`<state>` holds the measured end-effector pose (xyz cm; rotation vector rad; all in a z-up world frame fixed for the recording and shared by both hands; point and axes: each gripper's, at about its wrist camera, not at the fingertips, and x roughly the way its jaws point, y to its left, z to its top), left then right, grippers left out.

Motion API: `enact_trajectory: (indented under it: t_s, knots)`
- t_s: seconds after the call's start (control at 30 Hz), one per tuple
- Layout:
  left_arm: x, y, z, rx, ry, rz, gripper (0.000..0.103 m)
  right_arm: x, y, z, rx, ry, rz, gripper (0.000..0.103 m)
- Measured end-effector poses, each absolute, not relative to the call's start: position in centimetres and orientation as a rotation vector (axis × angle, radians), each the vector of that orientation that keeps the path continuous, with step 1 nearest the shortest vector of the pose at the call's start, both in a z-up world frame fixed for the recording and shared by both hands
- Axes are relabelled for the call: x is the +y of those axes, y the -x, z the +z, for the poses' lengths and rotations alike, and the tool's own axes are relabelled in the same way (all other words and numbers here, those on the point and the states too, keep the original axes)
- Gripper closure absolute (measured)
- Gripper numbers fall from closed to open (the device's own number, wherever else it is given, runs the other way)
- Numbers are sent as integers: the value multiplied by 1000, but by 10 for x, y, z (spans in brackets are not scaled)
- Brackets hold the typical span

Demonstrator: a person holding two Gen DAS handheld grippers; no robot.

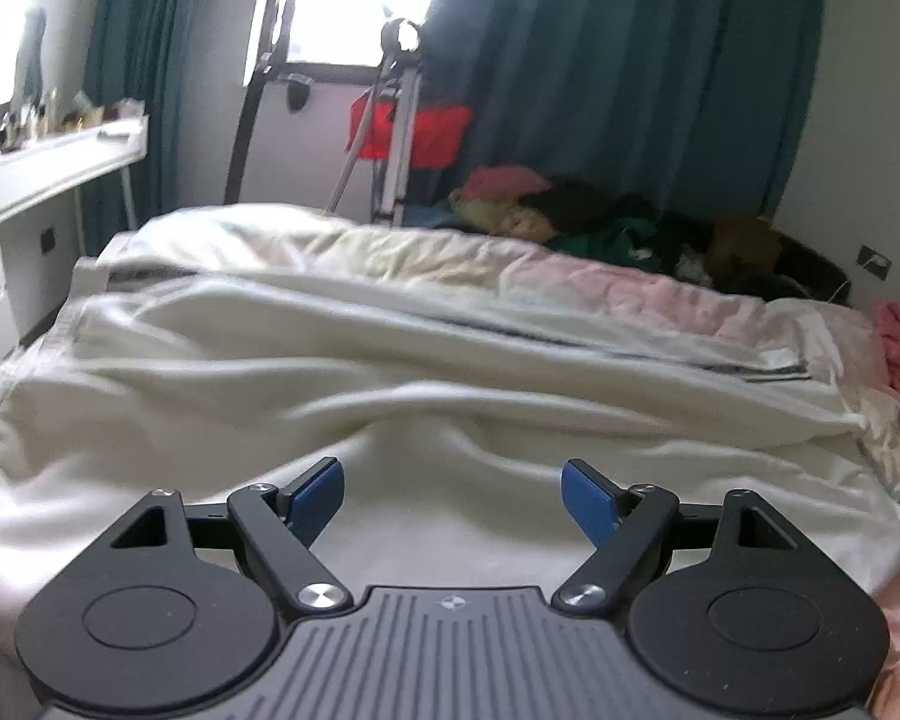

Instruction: Fold clothes

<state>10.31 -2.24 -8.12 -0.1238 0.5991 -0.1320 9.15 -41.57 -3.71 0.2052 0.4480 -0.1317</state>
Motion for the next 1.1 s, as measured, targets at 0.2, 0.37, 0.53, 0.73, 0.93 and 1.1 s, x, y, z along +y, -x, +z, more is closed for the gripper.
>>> enact_trajectory:
  t_s: [0.2,0.37,0.53,0.73,0.93,1.1]
  knots:
    - [22,-101,-90,715,231,-13,21,-444,-96,-54,519,-355,-213,26]
    - [78,-99,-90,830,458,82,20,-455,-93,-62,540,-393,-241,26]
    - [134,-96,-89,938,688,178,20,-457,-95,-67,556,-407,-231,26]
    - [180,-84,-75,960,784,313,7,-462,-95,-68,558,-471,-211,26]
    - [208,-98,-100,1055,819,362,5,-465,-92,-68,555,-493,-225,26]
    - [215,-108,-109,1050,847,338,6,-467,-92,-70,570,-509,-238,26]
